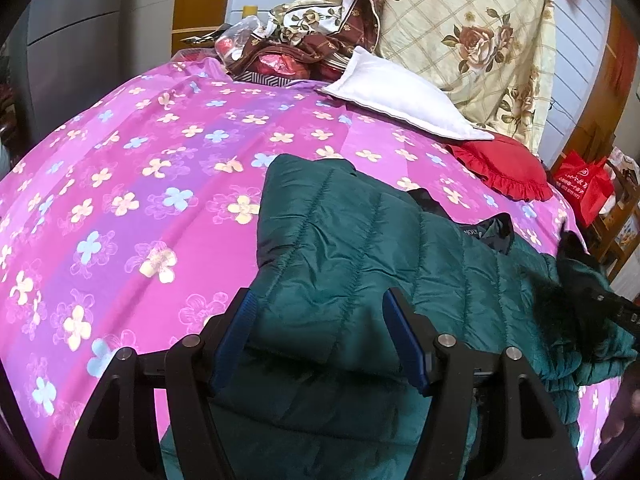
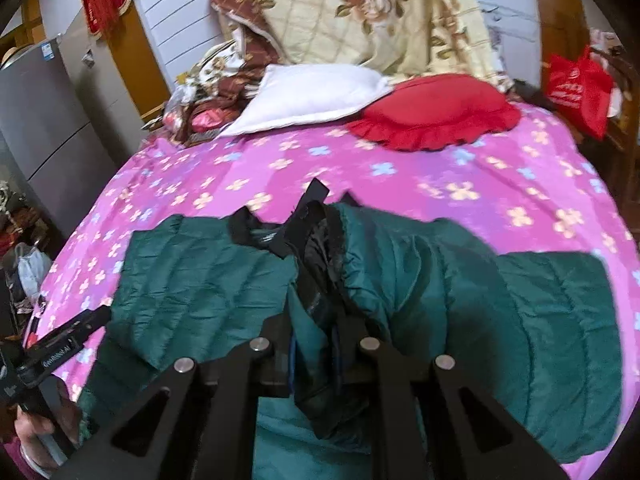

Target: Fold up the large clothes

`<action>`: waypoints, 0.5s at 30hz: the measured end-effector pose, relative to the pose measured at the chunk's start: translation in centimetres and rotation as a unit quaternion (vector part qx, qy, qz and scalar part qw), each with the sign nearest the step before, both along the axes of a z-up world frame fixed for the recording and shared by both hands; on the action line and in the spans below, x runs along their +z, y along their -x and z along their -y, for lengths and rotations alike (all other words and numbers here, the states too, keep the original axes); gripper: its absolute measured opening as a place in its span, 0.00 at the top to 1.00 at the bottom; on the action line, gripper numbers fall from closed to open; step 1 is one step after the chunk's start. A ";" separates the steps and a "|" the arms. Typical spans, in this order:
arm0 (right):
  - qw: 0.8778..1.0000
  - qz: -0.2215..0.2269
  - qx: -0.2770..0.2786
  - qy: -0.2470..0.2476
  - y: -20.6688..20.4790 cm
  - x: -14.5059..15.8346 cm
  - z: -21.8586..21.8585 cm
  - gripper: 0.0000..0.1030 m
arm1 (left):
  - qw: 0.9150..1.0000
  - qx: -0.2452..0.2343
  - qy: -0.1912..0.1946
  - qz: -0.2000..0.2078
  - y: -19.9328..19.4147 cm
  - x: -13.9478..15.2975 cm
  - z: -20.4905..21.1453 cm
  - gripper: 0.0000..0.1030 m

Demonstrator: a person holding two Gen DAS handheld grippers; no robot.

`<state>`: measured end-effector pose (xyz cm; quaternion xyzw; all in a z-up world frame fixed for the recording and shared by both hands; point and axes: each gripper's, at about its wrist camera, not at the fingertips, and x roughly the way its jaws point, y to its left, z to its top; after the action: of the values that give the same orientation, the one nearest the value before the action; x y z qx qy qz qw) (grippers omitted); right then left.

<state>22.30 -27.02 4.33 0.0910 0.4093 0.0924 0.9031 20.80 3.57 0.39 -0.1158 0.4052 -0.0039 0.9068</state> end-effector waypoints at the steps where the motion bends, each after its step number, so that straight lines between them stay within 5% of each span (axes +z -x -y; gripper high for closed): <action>1: 1.000 -0.003 0.004 -0.005 -0.2 -0.2 -0.5 0.87 | 1.000 0.000 0.001 -0.001 0.0 -0.1 -0.1 0.57; 12: 0.995 -0.054 0.053 -0.065 -3.1 -4.2 -7.3 0.87 | 1.000 0.000 0.016 -0.006 -0.4 -0.7 -0.7 0.57; 15: 0.994 -0.070 0.050 -0.072 -3.4 -5.5 -7.9 0.78 | 1.000 -0.001 0.015 -0.008 -0.5 -0.8 -0.6 0.57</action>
<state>25.70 -19.16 -1.16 0.1409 0.4677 0.1601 0.8578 21.29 4.14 -0.45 -0.1292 0.4122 -0.0103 0.9018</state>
